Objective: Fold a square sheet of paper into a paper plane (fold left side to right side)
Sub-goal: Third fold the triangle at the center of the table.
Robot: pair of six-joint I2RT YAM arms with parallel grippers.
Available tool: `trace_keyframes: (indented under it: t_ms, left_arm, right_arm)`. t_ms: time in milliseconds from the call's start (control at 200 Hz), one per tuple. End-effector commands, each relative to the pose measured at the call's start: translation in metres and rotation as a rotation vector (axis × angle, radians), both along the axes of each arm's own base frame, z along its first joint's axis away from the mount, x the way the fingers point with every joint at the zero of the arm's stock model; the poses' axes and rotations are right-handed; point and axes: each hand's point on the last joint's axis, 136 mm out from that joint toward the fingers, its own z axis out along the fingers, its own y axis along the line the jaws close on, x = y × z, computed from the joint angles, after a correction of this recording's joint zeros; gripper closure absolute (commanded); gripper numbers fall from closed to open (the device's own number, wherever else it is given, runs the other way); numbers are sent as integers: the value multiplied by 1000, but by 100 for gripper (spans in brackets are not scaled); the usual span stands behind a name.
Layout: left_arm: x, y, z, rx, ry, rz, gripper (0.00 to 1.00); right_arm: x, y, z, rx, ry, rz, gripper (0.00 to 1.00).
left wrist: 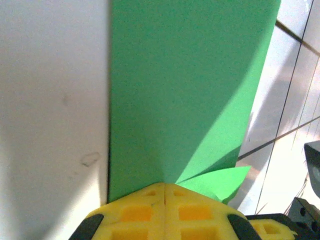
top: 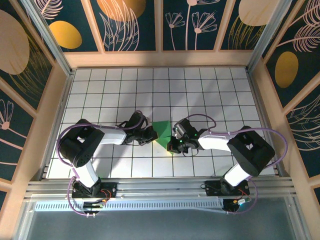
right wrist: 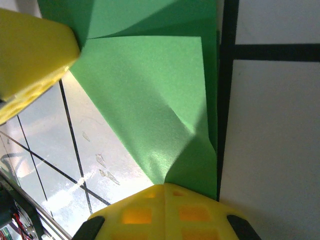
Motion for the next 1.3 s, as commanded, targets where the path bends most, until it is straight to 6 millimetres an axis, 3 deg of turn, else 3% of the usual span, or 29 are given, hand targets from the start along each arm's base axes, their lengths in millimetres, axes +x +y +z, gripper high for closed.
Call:
trace_keyframes:
  t_ms: [0, 165, 185, 300, 420, 571, 826, 1056, 1151, 1296]
  left_arm:
    - [15, 34, -15, 95, -19, 104, 100]
    - [20, 37, -9, 97, -47, 104, 100]
    - [23, 36, 2, 83, -75, 106, 100]
    - [26, 39, 23, 91, -141, 96, 100]
    - [17, 35, 42, 66, -183, 30, 100]
    - [-3, 10, 54, -14, -189, -72, 100]
    - [-14, -25, 39, -13, -150, -154, 100]
    - [-8, -27, 26, 29, -118, -142, 100]
    - [-10, -23, 10, 66, -80, -143, 100]
    - [-13, -19, 3, 92, -57, -139, 100]
  right_arm:
    - [-34, -54, -48, -254, 139, -26, 100]
    - [-33, -52, -47, -243, 135, -26, 100]
    - [-33, -52, -47, -243, 135, -26, 100]
    - [-32, -50, -46, -235, 133, -26, 100]
    - [-29, -48, -45, -231, 126, -26, 100]
    - [-27, -46, -44, -229, 122, -28, 100]
    - [-27, -47, -44, -233, 124, -29, 100]
    - [-28, -48, -45, -232, 125, -32, 100]
    - [-27, -46, -43, -225, 122, -31, 100]
    - [-27, -44, -42, -219, 121, -28, 100]
